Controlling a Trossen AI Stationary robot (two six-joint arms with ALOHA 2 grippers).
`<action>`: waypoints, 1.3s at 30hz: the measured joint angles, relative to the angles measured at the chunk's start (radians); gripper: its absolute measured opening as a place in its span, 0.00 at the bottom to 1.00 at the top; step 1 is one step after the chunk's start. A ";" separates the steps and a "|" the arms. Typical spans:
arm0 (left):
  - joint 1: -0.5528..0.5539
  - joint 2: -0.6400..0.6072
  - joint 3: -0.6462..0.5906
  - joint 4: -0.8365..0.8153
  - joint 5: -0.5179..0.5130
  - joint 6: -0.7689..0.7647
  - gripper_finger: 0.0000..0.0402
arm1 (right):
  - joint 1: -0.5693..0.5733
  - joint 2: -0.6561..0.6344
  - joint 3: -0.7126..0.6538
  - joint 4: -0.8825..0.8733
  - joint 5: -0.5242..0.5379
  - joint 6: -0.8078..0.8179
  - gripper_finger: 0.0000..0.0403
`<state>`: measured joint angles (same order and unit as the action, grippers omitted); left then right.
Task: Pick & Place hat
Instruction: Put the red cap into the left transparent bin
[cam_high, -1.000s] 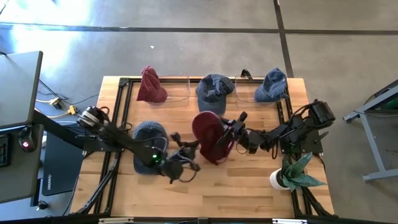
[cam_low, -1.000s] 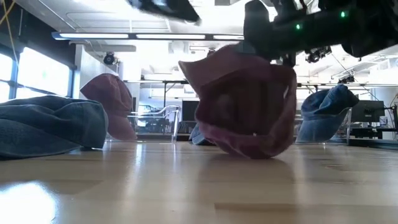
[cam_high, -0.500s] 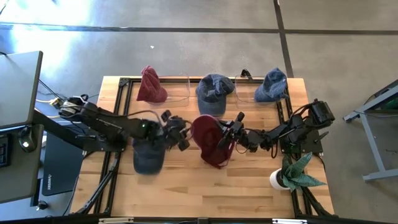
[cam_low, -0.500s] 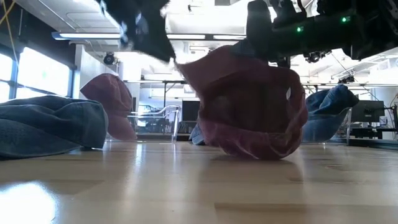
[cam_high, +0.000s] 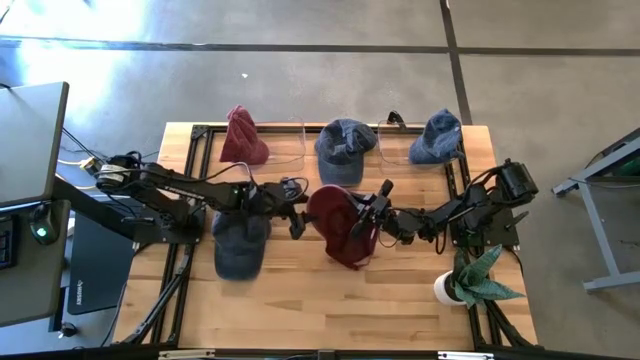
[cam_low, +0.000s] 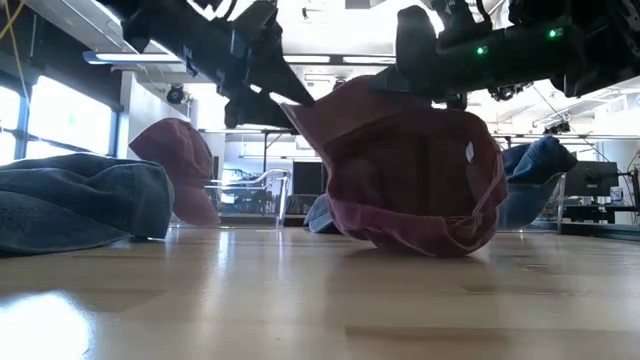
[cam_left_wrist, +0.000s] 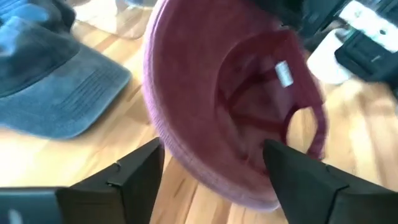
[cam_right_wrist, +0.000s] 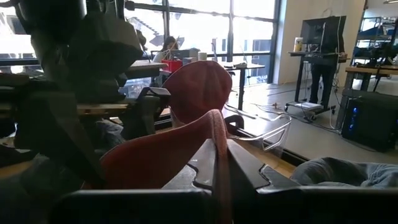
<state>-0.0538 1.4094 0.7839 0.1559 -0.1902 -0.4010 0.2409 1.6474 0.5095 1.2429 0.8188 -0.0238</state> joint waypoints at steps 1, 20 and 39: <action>0.002 0.000 -0.004 0.025 0.007 0.002 0.63 | 0.000 0.000 0.000 0.000 0.000 -0.001 0.04; -0.058 -0.037 -0.001 0.019 -0.164 0.033 0.03 | 0.110 -0.130 0.013 -0.185 0.204 -0.341 0.26; -0.152 -0.034 0.073 -0.153 -0.606 -0.067 0.00 | 0.204 -0.161 0.302 -1.104 -0.186 -0.171 0.22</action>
<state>-0.2062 1.3754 0.8566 0.0031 -0.7959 -0.4681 0.4451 1.4868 0.8113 0.1386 0.6325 -0.1944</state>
